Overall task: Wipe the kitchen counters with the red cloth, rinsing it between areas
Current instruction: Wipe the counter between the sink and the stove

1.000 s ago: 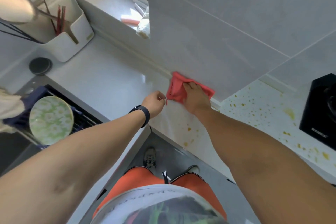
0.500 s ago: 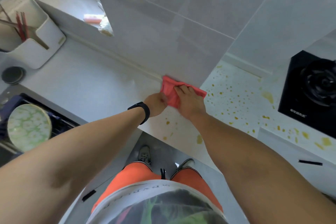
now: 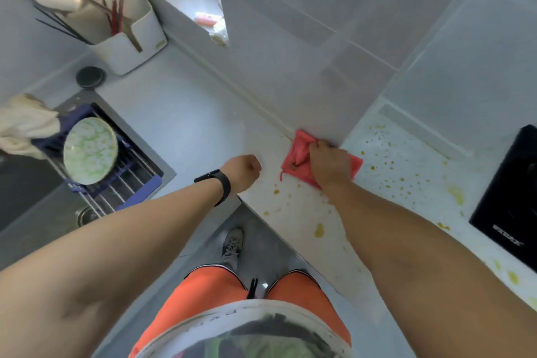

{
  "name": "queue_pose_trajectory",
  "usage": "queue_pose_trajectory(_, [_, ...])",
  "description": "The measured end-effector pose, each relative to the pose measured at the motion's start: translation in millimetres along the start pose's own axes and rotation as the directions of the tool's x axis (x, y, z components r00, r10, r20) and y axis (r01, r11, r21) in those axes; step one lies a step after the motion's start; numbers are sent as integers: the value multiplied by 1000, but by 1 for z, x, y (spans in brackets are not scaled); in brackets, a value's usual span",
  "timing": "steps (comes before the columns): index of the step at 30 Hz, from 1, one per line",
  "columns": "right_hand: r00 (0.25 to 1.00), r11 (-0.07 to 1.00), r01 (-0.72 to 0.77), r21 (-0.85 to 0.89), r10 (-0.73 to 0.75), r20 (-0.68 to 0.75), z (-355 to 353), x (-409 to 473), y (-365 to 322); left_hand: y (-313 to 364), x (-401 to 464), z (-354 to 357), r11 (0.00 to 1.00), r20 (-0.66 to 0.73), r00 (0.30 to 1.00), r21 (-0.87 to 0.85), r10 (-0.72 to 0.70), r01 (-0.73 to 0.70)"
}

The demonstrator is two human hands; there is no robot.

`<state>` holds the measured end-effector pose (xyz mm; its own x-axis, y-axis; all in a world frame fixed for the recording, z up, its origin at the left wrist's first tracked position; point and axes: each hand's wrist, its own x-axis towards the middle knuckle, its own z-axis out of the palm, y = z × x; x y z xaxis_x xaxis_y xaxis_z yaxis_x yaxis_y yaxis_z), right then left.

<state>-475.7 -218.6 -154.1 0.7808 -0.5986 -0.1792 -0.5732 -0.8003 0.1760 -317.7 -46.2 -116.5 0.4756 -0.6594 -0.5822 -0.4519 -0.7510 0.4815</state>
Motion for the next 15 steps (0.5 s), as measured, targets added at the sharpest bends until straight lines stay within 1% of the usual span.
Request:
queue_pose_trajectory(1, [999,1000,25,15,-25,26,1,1,2,-9,-5,3,1000,-11,1000,-11,-16,16])
queue_pose_trajectory(3, [1000,991,-7,136,8,-10,6,1,4,-25,-13,7,999,-24,999,-18,-29,29])
queue_pose_trajectory(5, [994,963,-37,266,61,-85,10,-8,1,-37,-18,9,999,-35,999,-16,-29,28])
queue_pose_trajectory(8, [977,924,-1,383,81,-195,11,-28,-9,-50,-24,6,999,-17,1000,30,-15,16])
queue_pose_trajectory(12, [943,886,17,463,140,-303,-7,-59,-25,-58,-21,-11,994,8,999,93,51,-51])
queue_pose_trajectory(15, [912,816,-35,577,262,-315,-30,-75,-40,-63,-20,-23,988,38,992,91,121,-124])
